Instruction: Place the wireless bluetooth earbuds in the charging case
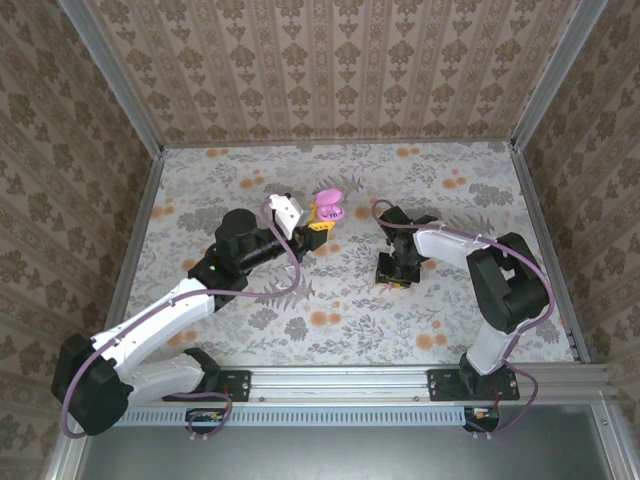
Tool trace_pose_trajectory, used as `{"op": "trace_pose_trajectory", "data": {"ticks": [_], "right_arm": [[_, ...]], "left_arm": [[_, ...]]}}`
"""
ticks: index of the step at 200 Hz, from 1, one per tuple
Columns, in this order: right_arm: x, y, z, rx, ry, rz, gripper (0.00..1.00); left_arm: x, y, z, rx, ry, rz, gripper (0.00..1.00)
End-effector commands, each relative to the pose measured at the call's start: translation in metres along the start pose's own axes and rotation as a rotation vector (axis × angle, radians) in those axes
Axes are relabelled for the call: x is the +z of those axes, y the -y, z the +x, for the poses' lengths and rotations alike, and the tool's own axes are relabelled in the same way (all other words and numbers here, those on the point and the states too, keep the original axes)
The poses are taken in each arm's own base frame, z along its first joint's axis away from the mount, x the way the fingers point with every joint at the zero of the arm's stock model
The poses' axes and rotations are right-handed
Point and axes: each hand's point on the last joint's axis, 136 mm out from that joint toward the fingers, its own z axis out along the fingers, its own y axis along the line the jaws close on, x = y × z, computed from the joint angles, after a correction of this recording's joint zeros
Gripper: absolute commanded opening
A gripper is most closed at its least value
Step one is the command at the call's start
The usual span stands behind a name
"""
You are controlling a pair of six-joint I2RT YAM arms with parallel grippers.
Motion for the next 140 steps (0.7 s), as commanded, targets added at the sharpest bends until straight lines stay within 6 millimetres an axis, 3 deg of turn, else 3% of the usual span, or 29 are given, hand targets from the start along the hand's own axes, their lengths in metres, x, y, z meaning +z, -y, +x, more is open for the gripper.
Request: {"op": "trace_pose_trajectory", "data": {"ticks": [1,52,140], "right_arm": [[-0.002,0.004,0.017,0.008,-0.053,-0.024,0.37],[-0.004,-0.001,0.025,0.052,-0.062,-0.081,0.39],[-0.007,-0.026,0.013,0.065,-0.033,-0.185,0.37]], "left_arm": [[0.001,0.001,-0.012,0.023,0.035,0.006,0.34],[0.004,0.001,-0.013,0.017,0.035,0.014,0.34],[0.004,0.002,-0.013,0.016,0.036,0.015,0.34]]}}
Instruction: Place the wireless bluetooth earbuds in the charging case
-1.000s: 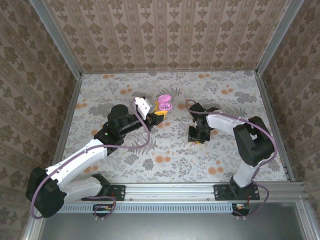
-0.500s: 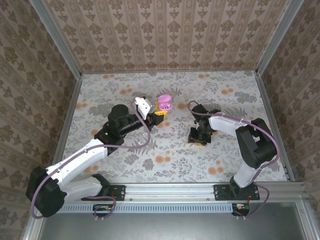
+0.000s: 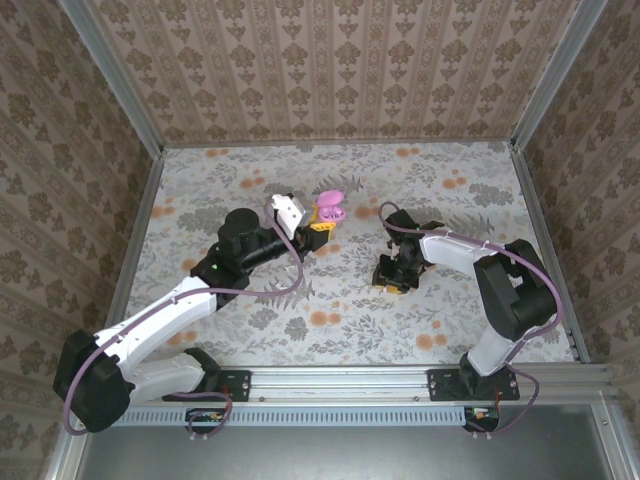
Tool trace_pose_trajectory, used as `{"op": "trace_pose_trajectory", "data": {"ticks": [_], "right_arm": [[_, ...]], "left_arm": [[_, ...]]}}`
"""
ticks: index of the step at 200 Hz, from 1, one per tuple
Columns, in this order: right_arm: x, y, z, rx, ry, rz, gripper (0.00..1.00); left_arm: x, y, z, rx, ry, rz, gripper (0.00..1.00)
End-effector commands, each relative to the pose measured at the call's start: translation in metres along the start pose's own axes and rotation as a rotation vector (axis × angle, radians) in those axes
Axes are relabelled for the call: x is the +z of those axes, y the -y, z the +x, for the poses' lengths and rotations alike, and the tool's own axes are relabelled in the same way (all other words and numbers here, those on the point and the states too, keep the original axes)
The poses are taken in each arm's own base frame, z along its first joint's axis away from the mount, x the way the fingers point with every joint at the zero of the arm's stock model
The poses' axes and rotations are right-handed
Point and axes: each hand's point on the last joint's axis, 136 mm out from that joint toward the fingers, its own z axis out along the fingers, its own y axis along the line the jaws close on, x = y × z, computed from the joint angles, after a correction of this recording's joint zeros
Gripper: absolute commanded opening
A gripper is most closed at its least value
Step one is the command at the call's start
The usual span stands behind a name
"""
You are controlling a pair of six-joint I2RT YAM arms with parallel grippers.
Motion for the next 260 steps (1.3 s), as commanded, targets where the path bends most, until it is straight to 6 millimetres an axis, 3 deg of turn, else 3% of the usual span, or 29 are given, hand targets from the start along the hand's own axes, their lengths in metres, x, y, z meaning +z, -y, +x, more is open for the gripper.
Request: {"op": "trace_pose_trajectory", "data": {"ticks": [1,60,89,131,180,220,260], "right_arm": [[-0.002,-0.013,0.000,0.011,-0.003,-0.054,0.37],[0.000,-0.012,0.003,0.016,-0.009,-0.055,0.37],[-0.003,-0.024,0.006,-0.008,-0.014,-0.098,0.37],[-0.011,-0.008,0.007,-0.039,-0.005,-0.015,0.37],[-0.021,0.000,-0.008,-0.089,0.019,0.028,0.37],[-0.017,-0.003,-0.019,-0.149,0.004,-0.001,0.35],[-0.006,-0.003,-0.016,-0.205,-0.068,0.004,0.33]], "left_arm": [[0.000,0.002,-0.020,0.024,0.053,0.011,0.34],[-0.001,0.002,-0.018,0.025,0.048,0.007,0.34],[0.000,0.002,-0.019,0.023,0.051,0.011,0.34],[-0.001,0.002,-0.019,0.025,0.051,0.009,0.34],[-0.002,0.002,-0.019,0.027,0.048,0.008,0.34],[-0.003,0.002,-0.020,0.027,0.051,0.001,0.34],[-0.003,0.001,-0.020,0.031,0.047,-0.003,0.34]]}}
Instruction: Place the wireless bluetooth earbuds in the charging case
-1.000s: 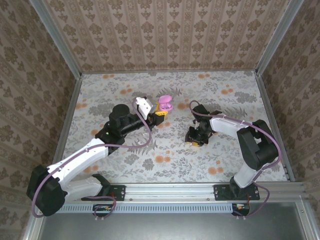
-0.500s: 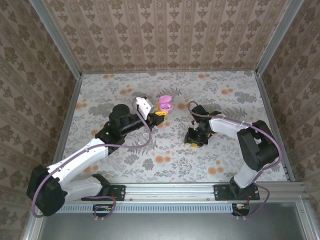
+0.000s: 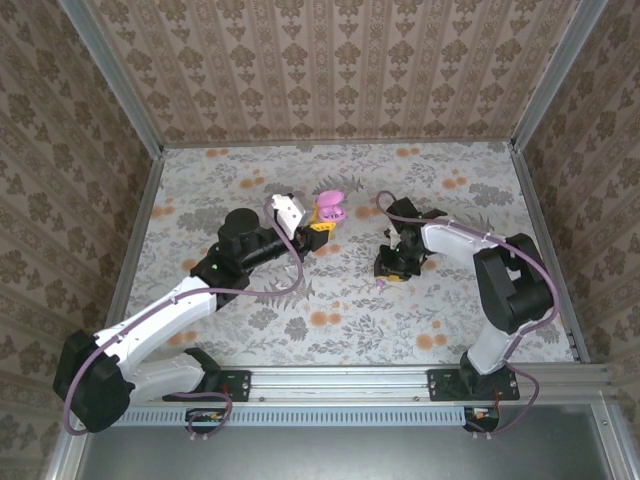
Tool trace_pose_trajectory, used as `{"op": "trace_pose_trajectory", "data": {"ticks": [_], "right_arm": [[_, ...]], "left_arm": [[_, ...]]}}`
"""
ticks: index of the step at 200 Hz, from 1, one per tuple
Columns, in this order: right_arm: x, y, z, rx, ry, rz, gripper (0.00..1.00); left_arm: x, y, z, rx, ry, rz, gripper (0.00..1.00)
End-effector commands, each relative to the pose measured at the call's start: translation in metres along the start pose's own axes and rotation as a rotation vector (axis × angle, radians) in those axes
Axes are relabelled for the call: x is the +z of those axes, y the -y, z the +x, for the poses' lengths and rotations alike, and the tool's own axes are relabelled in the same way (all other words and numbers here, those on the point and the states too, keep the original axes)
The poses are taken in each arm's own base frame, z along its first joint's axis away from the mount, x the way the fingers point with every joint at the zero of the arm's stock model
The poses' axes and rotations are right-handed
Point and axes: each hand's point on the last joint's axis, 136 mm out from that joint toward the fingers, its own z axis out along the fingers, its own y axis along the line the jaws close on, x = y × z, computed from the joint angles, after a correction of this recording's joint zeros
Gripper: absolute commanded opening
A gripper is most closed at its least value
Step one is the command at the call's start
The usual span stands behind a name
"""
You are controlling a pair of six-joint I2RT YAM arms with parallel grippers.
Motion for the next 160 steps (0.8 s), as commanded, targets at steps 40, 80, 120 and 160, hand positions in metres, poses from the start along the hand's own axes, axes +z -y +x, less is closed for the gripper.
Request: {"op": "trace_pose_trajectory", "data": {"ticks": [40,80,120,160], "right_arm": [[0.014,-0.003,0.015,-0.056,-0.127,-0.033,0.33],[0.021,-0.004,0.022,-0.058,-0.161,-0.037,0.32],[0.025,-0.010,0.023,-0.057,-0.149,-0.002,0.32],[0.035,-0.010,0.028,-0.049,-0.151,0.052,0.31]], "left_arm": [[-0.003,0.001,-0.019,0.027,0.044,-0.004,0.34],[-0.002,0.001,-0.019,0.028,0.046,-0.004,0.34],[-0.001,0.001,-0.019,0.026,0.043,0.003,0.34],[-0.001,0.001,-0.017,0.025,0.042,0.002,0.34]]}}
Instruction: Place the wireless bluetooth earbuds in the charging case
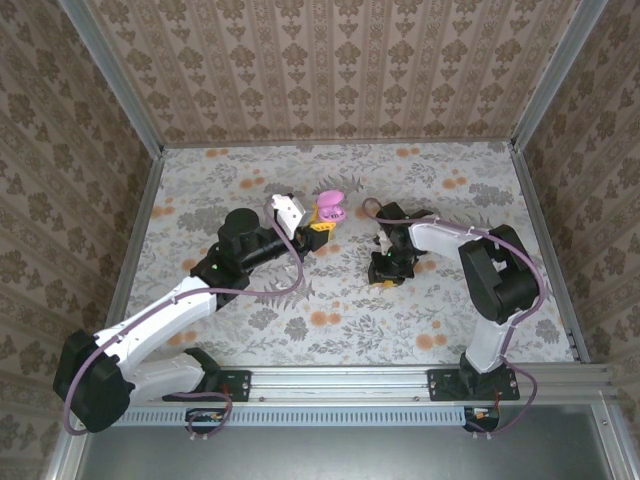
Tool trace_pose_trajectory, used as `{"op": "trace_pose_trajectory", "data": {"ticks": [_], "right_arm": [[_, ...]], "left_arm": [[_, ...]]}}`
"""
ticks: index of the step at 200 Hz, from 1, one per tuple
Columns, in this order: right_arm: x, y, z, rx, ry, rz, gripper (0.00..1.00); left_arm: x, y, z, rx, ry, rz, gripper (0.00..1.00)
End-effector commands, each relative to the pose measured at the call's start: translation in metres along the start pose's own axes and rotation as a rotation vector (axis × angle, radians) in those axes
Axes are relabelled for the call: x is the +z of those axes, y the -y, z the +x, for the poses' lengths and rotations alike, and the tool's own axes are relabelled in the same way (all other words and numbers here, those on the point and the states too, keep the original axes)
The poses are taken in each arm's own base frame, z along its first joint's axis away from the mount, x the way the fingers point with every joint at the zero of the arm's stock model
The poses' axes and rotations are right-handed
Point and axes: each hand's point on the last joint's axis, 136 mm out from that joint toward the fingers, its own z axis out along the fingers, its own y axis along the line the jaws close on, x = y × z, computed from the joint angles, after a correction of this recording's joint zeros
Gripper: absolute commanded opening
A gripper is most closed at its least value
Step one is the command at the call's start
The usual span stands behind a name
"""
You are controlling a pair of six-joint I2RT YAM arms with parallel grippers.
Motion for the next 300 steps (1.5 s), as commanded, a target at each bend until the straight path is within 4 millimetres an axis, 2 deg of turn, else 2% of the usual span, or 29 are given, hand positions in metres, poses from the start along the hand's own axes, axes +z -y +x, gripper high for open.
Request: {"op": "trace_pose_trajectory", "data": {"ticks": [1,32,73,125,168,231,259,300], "right_arm": [[0.016,-0.003,0.013,0.031,-0.063,0.017,0.31],[0.019,-0.003,0.011,0.037,-0.052,0.030,0.29],[0.016,-0.013,0.002,0.046,-0.025,-0.002,0.30],[0.019,-0.012,-0.004,0.065,-0.015,0.013,0.27],[0.007,-0.016,-0.008,0.058,0.027,0.001,0.23],[-0.046,-0.021,-0.010,0.036,0.159,0.009,0.21],[-0.083,-0.027,-0.010,0.019,0.241,0.005,0.21],[-0.154,-0.042,-0.006,-0.015,0.376,-0.021,0.22]], "left_arm": [[-0.001,0.001,-0.017,0.025,0.042,0.002,0.34],[-0.002,0.001,-0.018,0.027,0.044,0.002,0.34],[-0.001,0.001,-0.018,0.029,0.042,0.004,0.34],[-0.002,0.001,-0.016,0.027,0.037,0.003,0.34],[0.000,0.001,-0.014,0.025,0.031,0.005,0.34],[0.007,-0.001,-0.005,0.020,0.007,0.008,0.34],[0.010,-0.003,-0.001,0.018,-0.003,0.001,0.34],[0.015,-0.006,0.008,0.013,-0.024,-0.003,0.34]]}}
